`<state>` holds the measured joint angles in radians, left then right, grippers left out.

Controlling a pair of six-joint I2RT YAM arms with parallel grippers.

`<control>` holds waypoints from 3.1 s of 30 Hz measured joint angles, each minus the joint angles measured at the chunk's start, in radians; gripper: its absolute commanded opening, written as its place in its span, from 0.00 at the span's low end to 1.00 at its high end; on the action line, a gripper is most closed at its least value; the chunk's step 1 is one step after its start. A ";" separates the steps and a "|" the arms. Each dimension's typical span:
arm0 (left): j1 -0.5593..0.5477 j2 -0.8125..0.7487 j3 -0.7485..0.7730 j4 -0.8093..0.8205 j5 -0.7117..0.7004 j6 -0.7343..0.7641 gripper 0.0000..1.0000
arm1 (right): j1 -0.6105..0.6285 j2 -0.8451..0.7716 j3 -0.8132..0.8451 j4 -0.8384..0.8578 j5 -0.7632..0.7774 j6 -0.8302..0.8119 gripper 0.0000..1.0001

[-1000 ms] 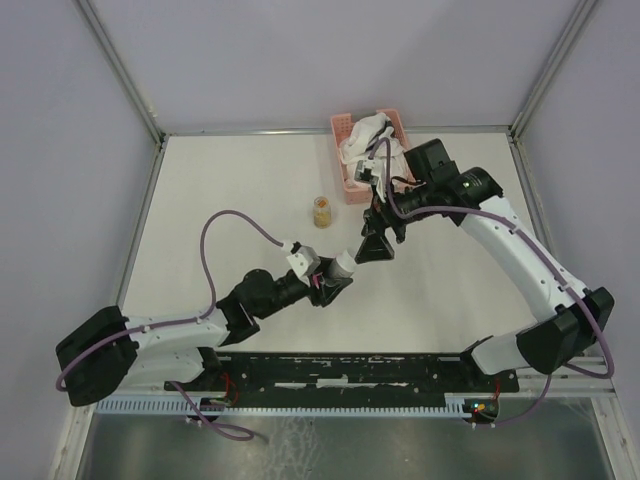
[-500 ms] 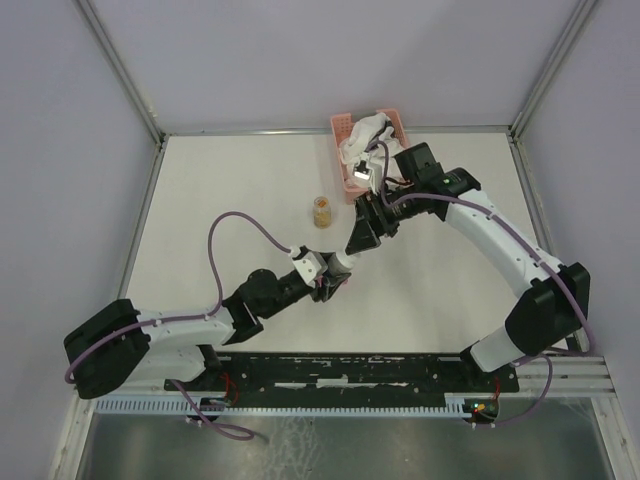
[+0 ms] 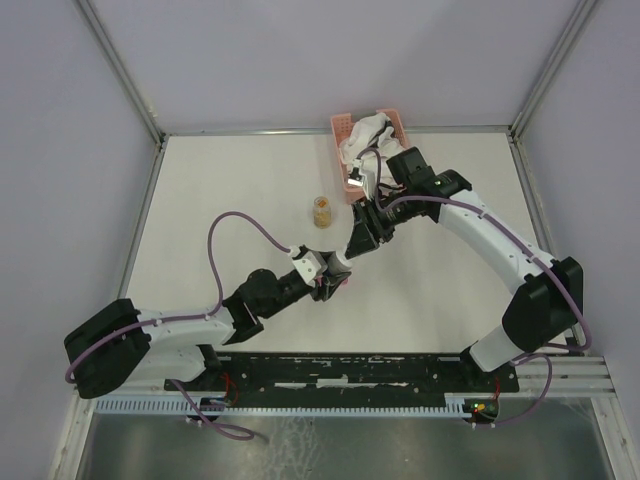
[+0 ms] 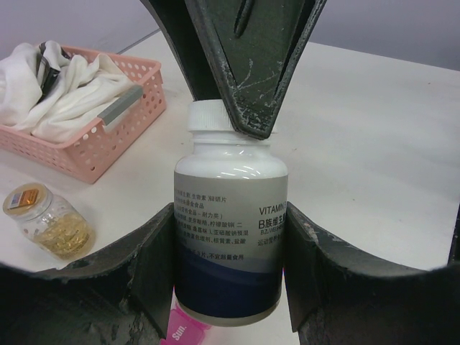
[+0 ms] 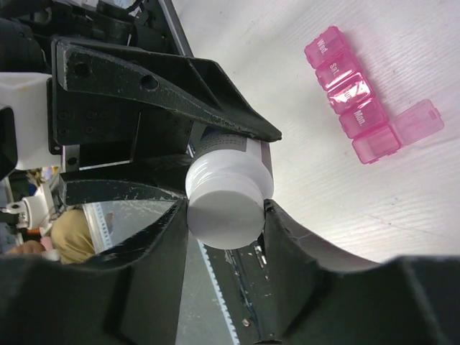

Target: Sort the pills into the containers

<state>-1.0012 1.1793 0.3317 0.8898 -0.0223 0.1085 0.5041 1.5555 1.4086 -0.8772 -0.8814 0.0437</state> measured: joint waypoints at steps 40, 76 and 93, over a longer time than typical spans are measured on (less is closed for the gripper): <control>0.007 -0.101 -0.009 -0.164 0.294 -0.131 0.03 | -0.035 0.012 0.111 -0.724 -0.215 -2.080 0.12; 0.007 -0.290 -0.192 0.185 0.183 -0.269 0.03 | -0.167 0.222 -0.246 0.237 0.718 -0.445 0.78; 0.007 -0.269 -0.195 0.316 0.153 -0.329 0.03 | -0.211 -0.385 -0.296 0.457 0.045 -0.183 1.00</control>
<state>-0.9943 0.9100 0.1364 1.2060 0.1303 -0.2203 0.2928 1.1709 1.1126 -0.4206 -0.8368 -0.1390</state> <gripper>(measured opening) 0.604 0.998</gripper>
